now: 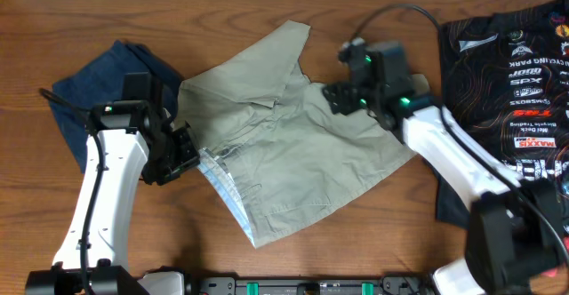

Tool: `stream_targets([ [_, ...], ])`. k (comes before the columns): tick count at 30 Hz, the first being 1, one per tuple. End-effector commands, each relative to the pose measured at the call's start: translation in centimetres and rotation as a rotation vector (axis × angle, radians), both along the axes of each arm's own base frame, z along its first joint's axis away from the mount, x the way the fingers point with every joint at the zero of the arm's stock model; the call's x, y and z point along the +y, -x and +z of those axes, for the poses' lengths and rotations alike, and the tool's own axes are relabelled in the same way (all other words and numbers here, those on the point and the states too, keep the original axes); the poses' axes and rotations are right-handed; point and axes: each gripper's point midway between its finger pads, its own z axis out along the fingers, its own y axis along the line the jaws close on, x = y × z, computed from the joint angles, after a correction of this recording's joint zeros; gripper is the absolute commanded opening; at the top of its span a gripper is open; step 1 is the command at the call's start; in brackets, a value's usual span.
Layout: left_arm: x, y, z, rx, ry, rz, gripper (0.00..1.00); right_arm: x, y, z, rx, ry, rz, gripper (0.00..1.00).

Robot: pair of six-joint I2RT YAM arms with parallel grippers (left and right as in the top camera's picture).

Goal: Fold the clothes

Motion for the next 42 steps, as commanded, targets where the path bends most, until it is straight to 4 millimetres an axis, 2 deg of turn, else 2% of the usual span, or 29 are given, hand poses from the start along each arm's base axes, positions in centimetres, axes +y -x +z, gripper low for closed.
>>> stream_targets([
  [1,-1.2,-0.1,0.7,-0.025,0.022,-0.048,0.40,2.7,-1.3,-1.5,-0.001,0.003,0.068,0.78],
  [6,-2.6,0.3,0.4,-0.014,0.023,-0.107,0.40,4.4,-5.4,-4.1,-0.058,0.018,0.024,0.80],
  [8,-2.9,0.4,0.4,-0.014,0.023,-0.122,0.41,4.9,-6.4,-5.1,-0.067,0.010,0.021,0.80],
  [15,-3.3,0.5,0.4,-0.014,0.023,-0.139,0.41,5.9,-7.9,-9.6,-0.025,0.016,0.014,0.80],
  [17,-3.3,0.5,0.4,-0.015,0.023,-0.139,0.41,5.9,-8.0,-10.4,-0.018,0.020,0.014,0.74],
  [18,-3.3,0.4,0.4,-0.017,0.023,-0.139,0.41,5.8,-7.9,-10.7,-0.013,0.022,0.014,0.62],
  [19,-3.3,0.4,0.4,-0.019,0.023,-0.139,0.41,5.6,-7.9,-10.8,-0.007,0.028,0.010,0.42],
  [20,-3.3,0.3,0.4,-0.023,0.023,-0.139,0.41,5.2,-7.9,-11.1,-0.001,0.046,-0.005,0.19],
  [21,-3.3,0.2,0.4,-0.026,0.023,-0.139,0.40,4.6,-8.0,-11.3,0.003,0.068,-0.025,0.07],
  [22,-3.4,0.1,0.4,-0.032,0.023,-0.139,0.41,3.7,-8.1,-11.4,0.007,0.098,-0.053,0.02],
  [24,-3.4,-0.2,0.4,-0.042,0.023,-0.140,0.40,1.3,-8.1,-11.9,0.026,0.175,-0.121,0.01],
  [26,-3.4,-0.5,0.4,-0.054,0.023,-0.140,0.41,-2.2,-7.7,-12.2,0.065,0.281,-0.215,0.01],
  [30,-3.5,-1.1,0.5,-0.080,0.024,-0.140,0.41,-9.2,-5.5,-11.9,0.188,0.419,-0.443,0.01],
  [33,-3.5,-1.7,0.5,-0.104,0.024,-0.140,0.41,-13.4,-2.9,-10.7,0.294,0.465,-0.601,0.04],
  [35,-3.5,-2.0,0.6,-0.117,0.024,-0.140,0.41,-14.4,-1.5,-10.0,0.356,0.448,-0.642,0.12],
  [36,-3.6,-2.2,0.6,-0.124,0.025,-0.140,0.41,-14.4,-0.9,-9.7,0.383,0.429,-0.635,0.20],
  [37,-3.6,-2.3,0.6,-0.131,0.025,-0.140,0.41,-14.2,-0.6,-9.2,0.400,0.398,-0.623,0.33],
  [38,-3.6,-2.4,0.6,-0.134,0.025,-0.140,0.41,-13.9,-0.7,-8.6,0.396,0.375,-0.618,0.50],
  [39,-3.6,-2.4,0.6,-0.133,0.025,-0.140,0.41,-13.9,-0.9,-7.9,0.382,0.359,-0.616,0.77],
  [40,-3.6,-2.3,0.6,-0.130,0.026,-0.140,0.41,-13.8,-1.2,-6.9,0.354,0.346,-0.609,0.93],
  [41,-3.6,-2.2,0.6,-0.124,0.026,-0.140,0.41,-13.7,-1.5,-5.7,0.322,0.341,-0.592,0.96],
  [42,-3.6,-2.0,0.5,-0.118,0.026,-0.142,0.41,-13.3,-1.8,-4.7,0.295,0.333,-0.559,0.94],
])
